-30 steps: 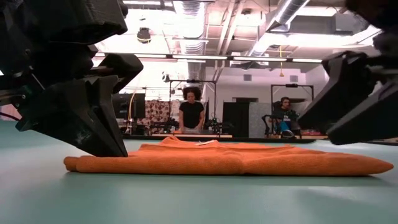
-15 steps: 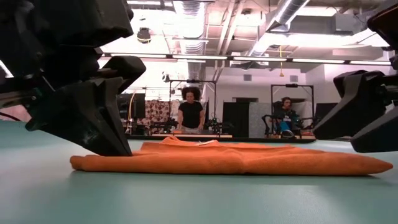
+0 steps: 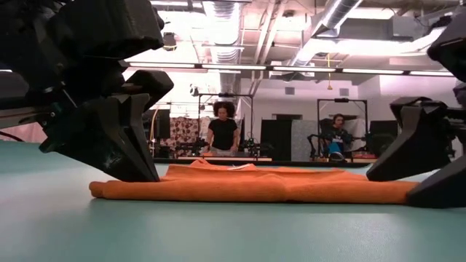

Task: Roll towel into tight, uniform cylinder
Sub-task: Roll the orange table napkin

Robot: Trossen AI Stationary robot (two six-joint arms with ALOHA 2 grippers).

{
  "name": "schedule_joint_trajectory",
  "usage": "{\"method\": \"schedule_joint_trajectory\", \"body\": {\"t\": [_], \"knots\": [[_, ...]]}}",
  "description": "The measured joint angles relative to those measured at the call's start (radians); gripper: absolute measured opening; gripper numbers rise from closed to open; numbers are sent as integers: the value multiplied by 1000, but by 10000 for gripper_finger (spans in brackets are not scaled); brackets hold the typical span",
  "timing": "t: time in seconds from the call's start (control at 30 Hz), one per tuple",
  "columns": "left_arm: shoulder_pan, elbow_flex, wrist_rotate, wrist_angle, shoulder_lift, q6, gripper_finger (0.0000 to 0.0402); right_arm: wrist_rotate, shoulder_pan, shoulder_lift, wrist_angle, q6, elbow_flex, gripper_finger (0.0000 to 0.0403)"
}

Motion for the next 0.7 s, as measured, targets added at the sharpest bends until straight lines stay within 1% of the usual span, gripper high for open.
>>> {"method": "schedule_joint_trajectory", "body": {"t": [0.13, 0.2, 0.3, 0.37, 0.5, 0.6, 0.7], "knots": [[0, 0, 2, 0, 0, -2, 0, 17, -1, 114, 91, 36, 6, 254], [0, 0, 2, -3, 0, -9, 0, 36, 0, 168, 120, 86, 18, 253], [0, 0, 7, -7, 0, -9, 0, 63, 10, 211, 129, 156, 31, 245], [0, 0, 7, -15, 0, -9, 0, 80, 17, 219, 126, 197, 32, 232], [0, 0, 8, -21, 0, -9, 0, 89, 28, 215, 112, 217, 32, 189], [0, 0, 12, -18, 0, -11, 0, 80, 29, 214, 114, 217, 32, 145], [0, 13, 40, -21, 0, -18, 0, 87, 29, 213, 106, 217, 35, 98]]}}
